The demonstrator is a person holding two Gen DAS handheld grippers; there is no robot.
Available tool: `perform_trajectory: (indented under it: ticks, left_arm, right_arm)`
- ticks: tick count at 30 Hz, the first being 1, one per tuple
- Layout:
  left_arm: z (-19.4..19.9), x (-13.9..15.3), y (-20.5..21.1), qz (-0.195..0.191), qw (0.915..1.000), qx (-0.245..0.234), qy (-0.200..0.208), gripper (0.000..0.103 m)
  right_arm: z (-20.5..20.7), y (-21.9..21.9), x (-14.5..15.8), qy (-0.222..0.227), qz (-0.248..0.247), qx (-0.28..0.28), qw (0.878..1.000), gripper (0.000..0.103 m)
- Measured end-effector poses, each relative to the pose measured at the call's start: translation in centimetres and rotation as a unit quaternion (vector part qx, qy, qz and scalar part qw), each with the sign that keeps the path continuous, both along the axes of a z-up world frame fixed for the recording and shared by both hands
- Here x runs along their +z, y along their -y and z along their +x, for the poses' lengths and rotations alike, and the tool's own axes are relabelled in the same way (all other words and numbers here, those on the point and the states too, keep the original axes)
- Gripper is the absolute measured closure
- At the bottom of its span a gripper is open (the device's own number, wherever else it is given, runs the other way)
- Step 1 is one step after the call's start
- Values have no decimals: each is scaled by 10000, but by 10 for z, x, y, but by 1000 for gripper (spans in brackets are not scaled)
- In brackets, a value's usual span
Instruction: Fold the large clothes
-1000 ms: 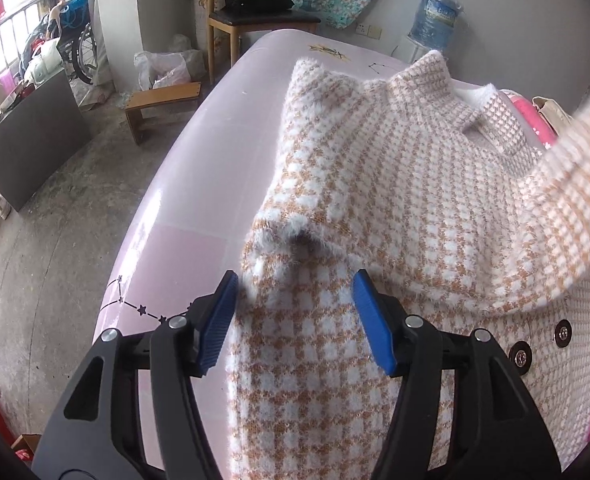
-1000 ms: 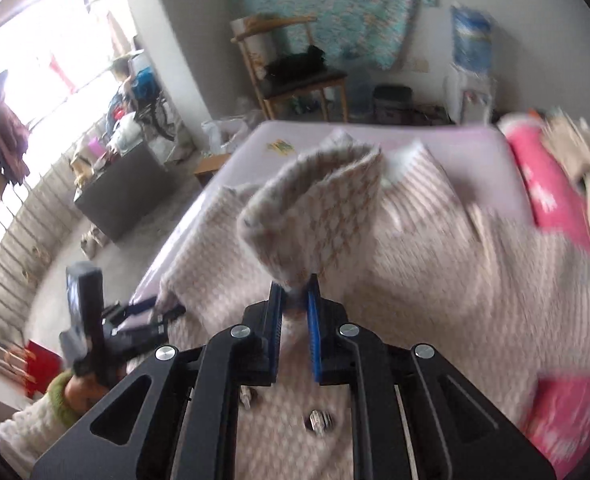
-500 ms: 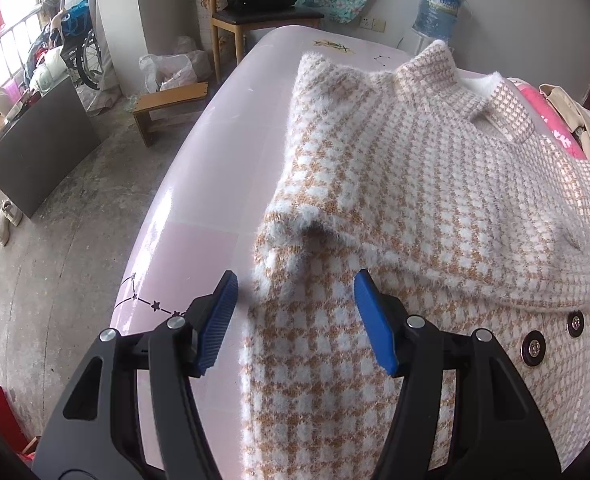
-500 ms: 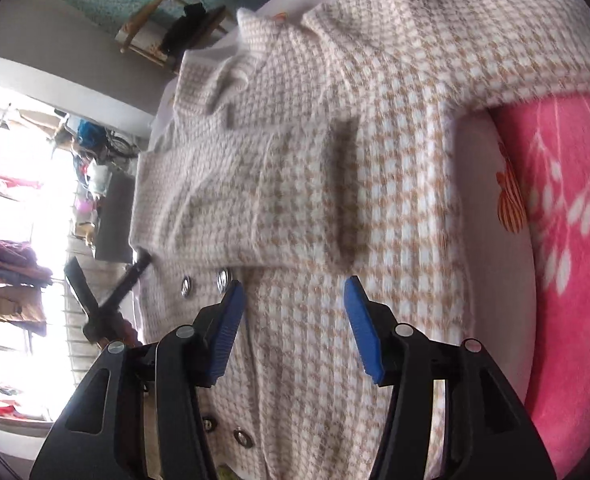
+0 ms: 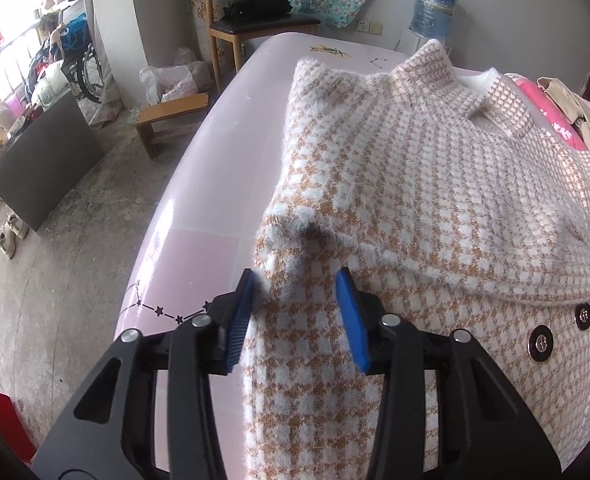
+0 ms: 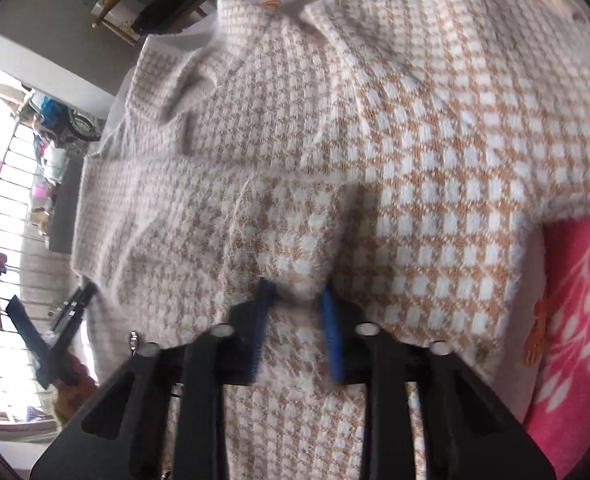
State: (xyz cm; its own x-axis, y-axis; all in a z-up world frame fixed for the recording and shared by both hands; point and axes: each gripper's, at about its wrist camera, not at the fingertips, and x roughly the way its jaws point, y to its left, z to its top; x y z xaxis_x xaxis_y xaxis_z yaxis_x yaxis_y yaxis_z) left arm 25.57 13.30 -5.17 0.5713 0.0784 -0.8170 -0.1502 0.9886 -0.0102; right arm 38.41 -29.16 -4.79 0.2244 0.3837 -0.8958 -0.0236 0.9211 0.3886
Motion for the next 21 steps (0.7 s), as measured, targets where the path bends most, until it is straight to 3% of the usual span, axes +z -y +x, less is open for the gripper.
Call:
perform_trajectory:
  ticks: [2,5,11,13,18,21]
  left_arm:
    - [0,0,0,84,10000,22,15,74]
    - [1,0,-5,11,10000,63,2,80]
    - [2,0,-7,-49,9999,109,-38,82]
    - [2,0,-6,-34,9999,103,-34,83]
    - [2,-1,-3,66,9999,75,-17,83]
    - [2,0,-2,148,9999,29,-34,84]
  right_arm:
    - [5,-8,10,185,-167,73,9997,94]
    - [20,-22,46,827,-260,166,9961,95]
    - [37,-35,130,2279,-286,259,9729,95]
    - [42,-32,124,2423,-563,220,9683,95]
    - [65,-17,45,1471,-958,167,9843,95]
    - [65,-6,25,1365,-866,42,9868,95]
